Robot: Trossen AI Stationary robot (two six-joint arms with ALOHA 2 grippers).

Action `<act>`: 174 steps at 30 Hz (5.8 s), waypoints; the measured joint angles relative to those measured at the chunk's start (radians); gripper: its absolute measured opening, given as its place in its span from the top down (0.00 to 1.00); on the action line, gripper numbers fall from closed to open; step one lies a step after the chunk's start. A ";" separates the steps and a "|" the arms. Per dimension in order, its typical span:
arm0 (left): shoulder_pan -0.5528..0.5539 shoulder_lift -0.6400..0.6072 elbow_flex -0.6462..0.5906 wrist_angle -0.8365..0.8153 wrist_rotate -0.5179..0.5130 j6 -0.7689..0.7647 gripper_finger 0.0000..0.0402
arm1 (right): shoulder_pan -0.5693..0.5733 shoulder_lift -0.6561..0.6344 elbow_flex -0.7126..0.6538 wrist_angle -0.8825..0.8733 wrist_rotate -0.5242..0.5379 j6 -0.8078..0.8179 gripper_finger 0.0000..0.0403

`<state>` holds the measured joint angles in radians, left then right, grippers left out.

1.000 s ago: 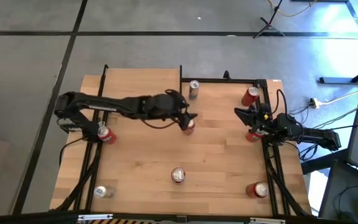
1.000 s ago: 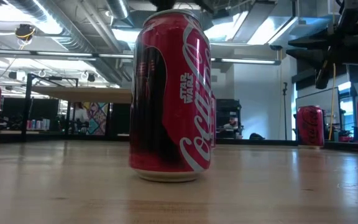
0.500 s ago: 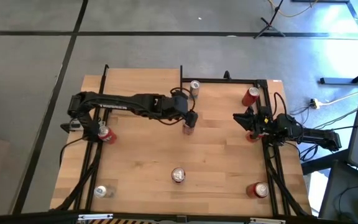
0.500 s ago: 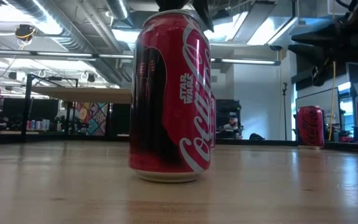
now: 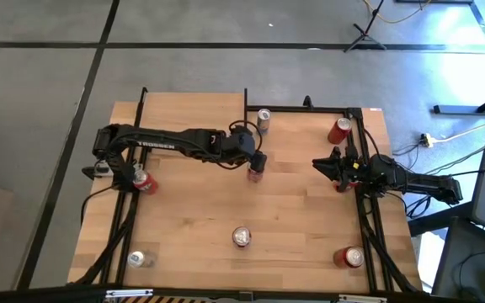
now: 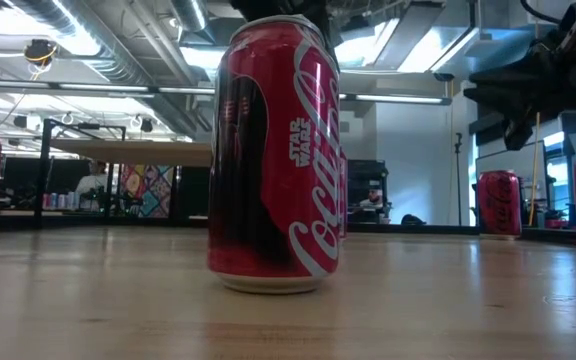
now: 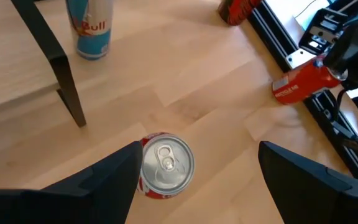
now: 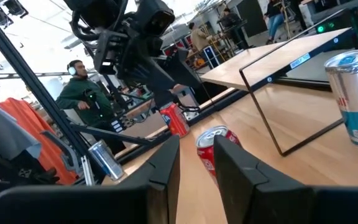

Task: Place canned beverage on shelf
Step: Put the left orange soda can on the shelf

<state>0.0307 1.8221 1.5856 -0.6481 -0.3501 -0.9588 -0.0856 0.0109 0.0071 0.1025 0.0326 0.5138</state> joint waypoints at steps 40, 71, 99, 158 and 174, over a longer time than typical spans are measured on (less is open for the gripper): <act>0.041 -0.789 -0.429 -0.925 0.264 0.440 0.22 | 0.000 0.000 0.000 -0.003 0.064 -0.003 0.79; 0.052 -0.847 -0.810 -0.898 0.367 0.582 0.22 | 0.000 0.000 0.000 -0.043 0.166 0.005 0.79; 0.052 -0.672 -0.345 -0.920 0.414 0.569 0.44 | 0.000 0.000 0.032 0.018 0.166 0.013 0.79; 1.054 -0.371 0.174 -0.922 0.302 1.160 0.44 | 0.000 0.387 0.238 -0.172 0.133 -0.013 0.79; 1.069 -0.352 0.132 -0.914 0.326 1.092 0.41 | 0.000 0.387 0.238 -0.179 0.132 -0.018 0.79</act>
<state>1.0995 1.4699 1.7171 -1.5620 -0.0236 0.1327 -0.0856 0.3981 0.2447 -0.0761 0.1650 0.4957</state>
